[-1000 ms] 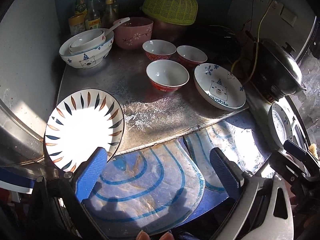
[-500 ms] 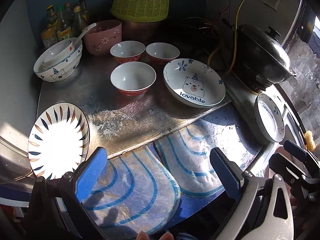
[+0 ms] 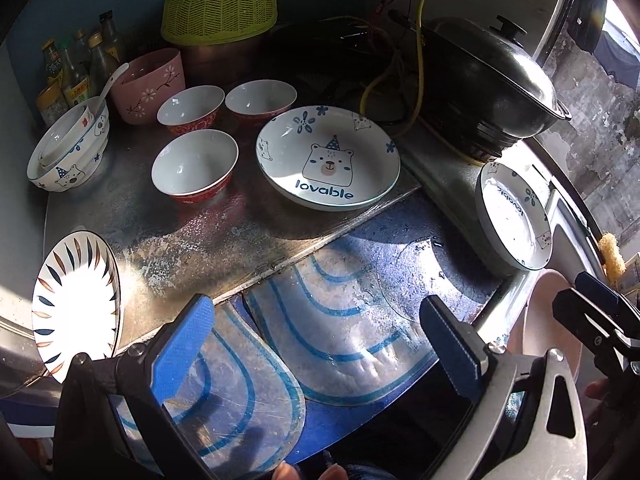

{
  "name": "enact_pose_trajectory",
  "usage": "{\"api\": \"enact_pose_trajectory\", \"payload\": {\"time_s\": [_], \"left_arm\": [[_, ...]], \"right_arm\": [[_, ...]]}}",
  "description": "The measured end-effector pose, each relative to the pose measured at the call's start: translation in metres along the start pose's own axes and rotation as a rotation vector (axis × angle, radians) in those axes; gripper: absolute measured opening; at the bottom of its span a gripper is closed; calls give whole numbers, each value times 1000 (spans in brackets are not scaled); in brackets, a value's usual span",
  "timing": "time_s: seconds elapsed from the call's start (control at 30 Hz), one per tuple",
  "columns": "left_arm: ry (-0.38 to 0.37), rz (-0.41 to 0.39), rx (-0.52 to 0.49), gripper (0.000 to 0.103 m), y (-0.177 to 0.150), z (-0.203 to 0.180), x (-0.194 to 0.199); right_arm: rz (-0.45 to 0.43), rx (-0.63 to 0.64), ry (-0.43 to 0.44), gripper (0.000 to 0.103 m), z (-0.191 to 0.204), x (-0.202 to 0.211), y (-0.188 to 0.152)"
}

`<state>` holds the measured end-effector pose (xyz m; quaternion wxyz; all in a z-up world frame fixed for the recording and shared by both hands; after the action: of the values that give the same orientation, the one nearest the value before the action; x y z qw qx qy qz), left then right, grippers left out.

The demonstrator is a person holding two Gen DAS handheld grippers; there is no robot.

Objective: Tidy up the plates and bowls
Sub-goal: 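Move both grippers toward the bear-print plate on the sink edge, then close both grippers on the rim of the bear-print plate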

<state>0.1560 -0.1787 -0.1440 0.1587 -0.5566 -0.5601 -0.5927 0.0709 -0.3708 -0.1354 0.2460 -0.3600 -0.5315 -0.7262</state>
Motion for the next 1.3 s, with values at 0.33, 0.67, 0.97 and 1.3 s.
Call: {"api": "enact_pose_trajectory", "payload": {"time_s": [0.33, 0.67, 0.97, 1.3], "left_arm": [[-83, 28, -43, 103, 16, -53, -24], [-128, 58, -99, 103, 34, -110, -57], [-154, 108, -116, 103, 51, -144, -104], [-206, 145, -103, 102, 70, -168, -161]], "right_arm": [[-4, -73, -47, 103, -62, -1, 9], [-28, -131, -63, 103, -123, -11, 28], [-10, -188, -100, 103, -186, -46, 47], [25, -205, -65, 87, -223, -100, 56]]}}
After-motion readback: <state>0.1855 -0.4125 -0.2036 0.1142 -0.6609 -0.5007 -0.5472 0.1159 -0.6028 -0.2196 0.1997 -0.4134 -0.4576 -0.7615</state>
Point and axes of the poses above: each gripper's, at about its wrist camera, not at the fingertips, and x roughly against the way its jaws point, z to its left, y to its top, the point moved 9 cm from there along -x, roughly the way its jaws point, and after that the axes turned 9 degrees about -y, right-handed, at the moved point
